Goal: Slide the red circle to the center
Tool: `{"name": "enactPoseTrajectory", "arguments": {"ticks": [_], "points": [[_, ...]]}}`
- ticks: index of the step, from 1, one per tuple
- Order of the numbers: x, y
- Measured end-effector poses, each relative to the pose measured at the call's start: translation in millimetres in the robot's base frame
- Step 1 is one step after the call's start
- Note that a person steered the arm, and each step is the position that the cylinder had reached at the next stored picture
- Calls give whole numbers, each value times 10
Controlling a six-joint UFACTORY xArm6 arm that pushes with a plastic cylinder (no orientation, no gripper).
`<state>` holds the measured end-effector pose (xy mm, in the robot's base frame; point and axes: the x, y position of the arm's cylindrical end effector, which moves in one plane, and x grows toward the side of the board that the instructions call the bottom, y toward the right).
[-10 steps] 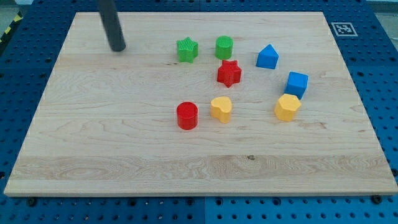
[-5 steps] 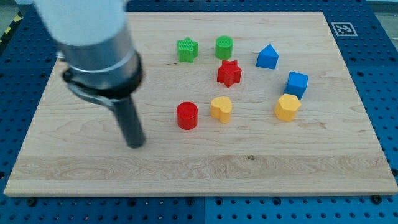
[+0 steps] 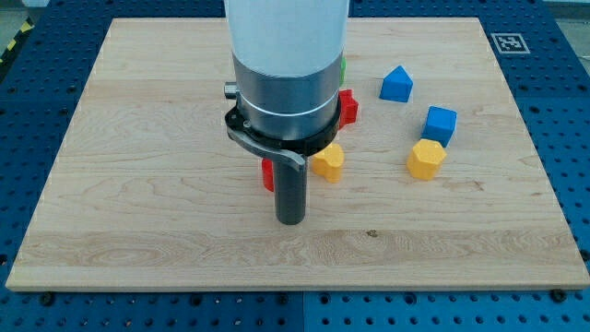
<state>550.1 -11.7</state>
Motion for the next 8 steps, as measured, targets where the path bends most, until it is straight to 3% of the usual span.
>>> {"name": "enactPoseTrajectory", "arguments": {"ticks": [6, 8], "points": [[-739, -118], [-727, -619]]}}
